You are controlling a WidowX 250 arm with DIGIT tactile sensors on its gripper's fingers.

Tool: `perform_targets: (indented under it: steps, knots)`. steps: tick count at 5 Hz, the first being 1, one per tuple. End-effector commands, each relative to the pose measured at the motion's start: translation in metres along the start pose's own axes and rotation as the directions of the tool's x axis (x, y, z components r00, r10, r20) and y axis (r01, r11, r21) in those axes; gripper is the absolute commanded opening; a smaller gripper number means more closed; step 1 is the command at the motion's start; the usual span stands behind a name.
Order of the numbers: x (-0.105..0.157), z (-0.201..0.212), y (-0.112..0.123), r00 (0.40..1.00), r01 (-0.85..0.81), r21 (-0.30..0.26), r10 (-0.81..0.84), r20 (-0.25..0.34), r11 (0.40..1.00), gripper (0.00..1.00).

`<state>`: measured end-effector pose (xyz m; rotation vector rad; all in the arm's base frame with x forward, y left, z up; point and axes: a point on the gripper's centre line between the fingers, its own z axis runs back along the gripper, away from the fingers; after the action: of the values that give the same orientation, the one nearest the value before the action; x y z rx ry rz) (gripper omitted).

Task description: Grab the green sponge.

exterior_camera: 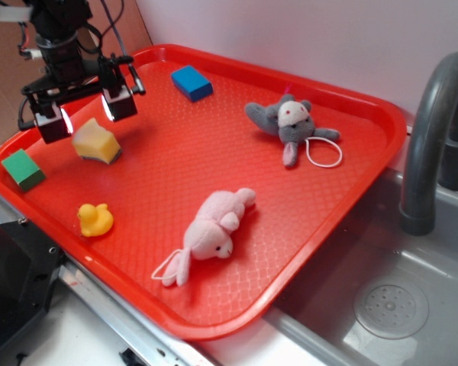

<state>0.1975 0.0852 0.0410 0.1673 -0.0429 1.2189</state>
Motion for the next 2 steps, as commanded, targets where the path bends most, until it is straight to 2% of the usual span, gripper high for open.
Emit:
perform_targets:
  steps: [1,2]
  knots:
    - [0.0062,-0.0124,0.0029,0.996,0.092,0.002,-0.092,-0.023,0.996,1.00]
    - [0.0065,-0.0156,-0.0014,0.988,0.146,-0.018,-0.147,-0.054,0.989,0.00]
